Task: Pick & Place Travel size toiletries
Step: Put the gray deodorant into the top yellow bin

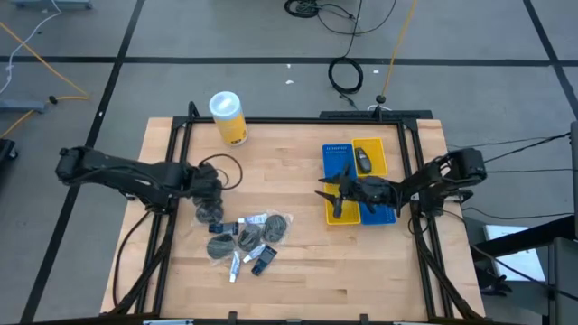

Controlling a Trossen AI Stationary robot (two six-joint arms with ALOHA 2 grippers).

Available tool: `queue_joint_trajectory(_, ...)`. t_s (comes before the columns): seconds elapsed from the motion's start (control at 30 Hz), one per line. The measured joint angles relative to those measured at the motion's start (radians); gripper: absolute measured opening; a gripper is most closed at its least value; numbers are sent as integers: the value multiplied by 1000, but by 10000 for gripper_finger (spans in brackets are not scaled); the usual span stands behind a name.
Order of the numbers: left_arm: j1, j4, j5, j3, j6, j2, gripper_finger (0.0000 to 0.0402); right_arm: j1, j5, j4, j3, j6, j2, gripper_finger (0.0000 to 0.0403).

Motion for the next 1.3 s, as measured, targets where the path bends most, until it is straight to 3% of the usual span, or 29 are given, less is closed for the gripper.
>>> queue_joint_trajectory(0.13, 2, 46, 29, -87, -43, -1, 321, 3, 0, 25, 0, -9, -6, 180)
queue_joint_trajectory(0.5, 37, 378, 61, -308, -44, -1, 315, 2, 0, 53, 0, -32, -6, 180)
queue_joint_trajectory(0.63, 48, 472, 71, -345, -19, -1, 277, 2, 0, 54, 0, -32, -6, 179)
queue_joint_trajectory(0.83, 68, 636, 68, -354, 85, -1, 184, 2, 0, 54, 0, -32, -6, 176)
queue_joint_trajectory(0.97, 95, 882, 61, -354, 218, 1, 180, 2, 0, 54, 0, -35, -6, 176)
queue_joint_trajectory(1.1, 126, 1237, 82, -354, 394, 38, 180, 2, 0, 53, 10, -35, -5, 176)
queue_joint_trajectory(1.3, 166, 1805, 180, -353, 620, 203, 197, 2, 1, 37, 46, -34, -6, 178)
